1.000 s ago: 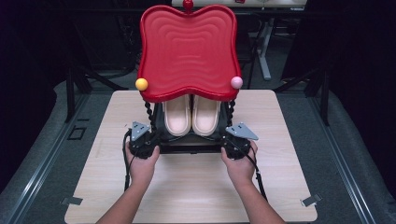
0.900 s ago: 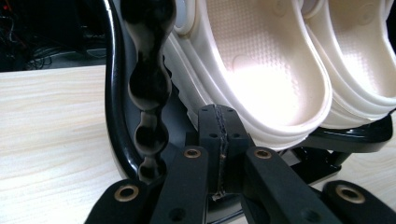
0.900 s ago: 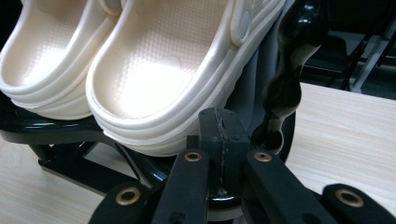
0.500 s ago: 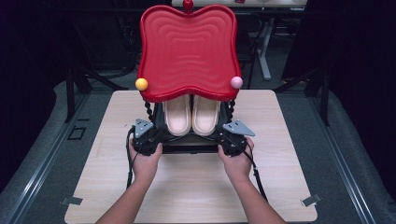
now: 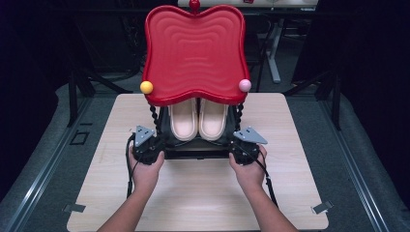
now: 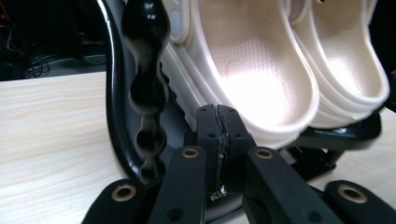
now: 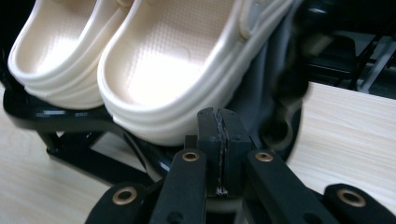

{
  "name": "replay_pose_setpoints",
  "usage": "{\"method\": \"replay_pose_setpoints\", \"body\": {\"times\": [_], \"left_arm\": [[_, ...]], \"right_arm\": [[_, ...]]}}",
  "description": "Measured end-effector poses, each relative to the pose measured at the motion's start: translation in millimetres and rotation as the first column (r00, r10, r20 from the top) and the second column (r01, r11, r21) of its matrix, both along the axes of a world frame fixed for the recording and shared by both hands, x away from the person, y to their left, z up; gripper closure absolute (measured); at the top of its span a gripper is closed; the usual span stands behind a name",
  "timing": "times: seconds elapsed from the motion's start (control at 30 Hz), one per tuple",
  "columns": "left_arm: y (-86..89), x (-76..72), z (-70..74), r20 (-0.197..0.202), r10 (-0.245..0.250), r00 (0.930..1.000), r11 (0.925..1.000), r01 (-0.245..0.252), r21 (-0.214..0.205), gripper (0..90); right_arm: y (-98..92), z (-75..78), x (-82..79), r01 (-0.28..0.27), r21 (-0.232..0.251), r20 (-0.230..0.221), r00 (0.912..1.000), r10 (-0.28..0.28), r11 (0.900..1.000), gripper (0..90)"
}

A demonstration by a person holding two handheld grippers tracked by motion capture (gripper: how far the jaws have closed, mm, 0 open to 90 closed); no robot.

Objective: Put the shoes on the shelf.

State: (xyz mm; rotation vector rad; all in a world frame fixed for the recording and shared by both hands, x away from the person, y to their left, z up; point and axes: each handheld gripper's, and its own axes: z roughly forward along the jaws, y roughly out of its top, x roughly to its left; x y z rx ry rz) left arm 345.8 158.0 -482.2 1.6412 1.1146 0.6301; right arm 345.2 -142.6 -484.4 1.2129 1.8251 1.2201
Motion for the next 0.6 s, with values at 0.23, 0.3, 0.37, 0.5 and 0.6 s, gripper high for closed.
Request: {"method": "replay_pose_setpoints", "body": {"times": [0.23, 0.3, 0.37, 0.5, 0.6], "left_arm": [[15.5, -22.7, -1.2, 0.004, -0.027, 0.9996, 0.9995, 0.027, 0.013, 80.4], [21.1, -30.0, -1.9, 0.007, -0.037, 0.9993, 0.9990, 0.037, 0.024, 77.2], [26.0, -36.3, -4.9, 0.001, -0.046, 0.9989, 0.9981, 0.046, 0.041, 74.6], [37.2, -45.4, -15.0, -0.028, -0.057, 0.9979, 0.9955, 0.059, 0.074, 66.8], [45.9, -47.6, -22.3, -0.050, -0.073, 0.9961, 0.9946, 0.076, 0.070, 58.9]], "right_arm": [[-17.7, -6.5, -26.7, -0.027, -0.027, -0.020, 0.9995, 0.026, 0.9993, 83.7], [-22.3, -8.7, -35.7, -0.034, -0.032, -0.023, 0.9992, 0.033, 0.9989, 82.0], [-26.8, -10.1, -44.5, -0.047, -0.036, -0.034, 0.9984, 0.046, 0.9983, 79.9], [-34.7, -13.0, -57.7, -0.079, -0.044, -0.051, 0.9957, 0.077, 0.9959, 70.8], [-40.4, -13.9, -64.8, -0.093, -0.040, -0.051, 0.9946, 0.091, 0.9949, 63.9]]}}
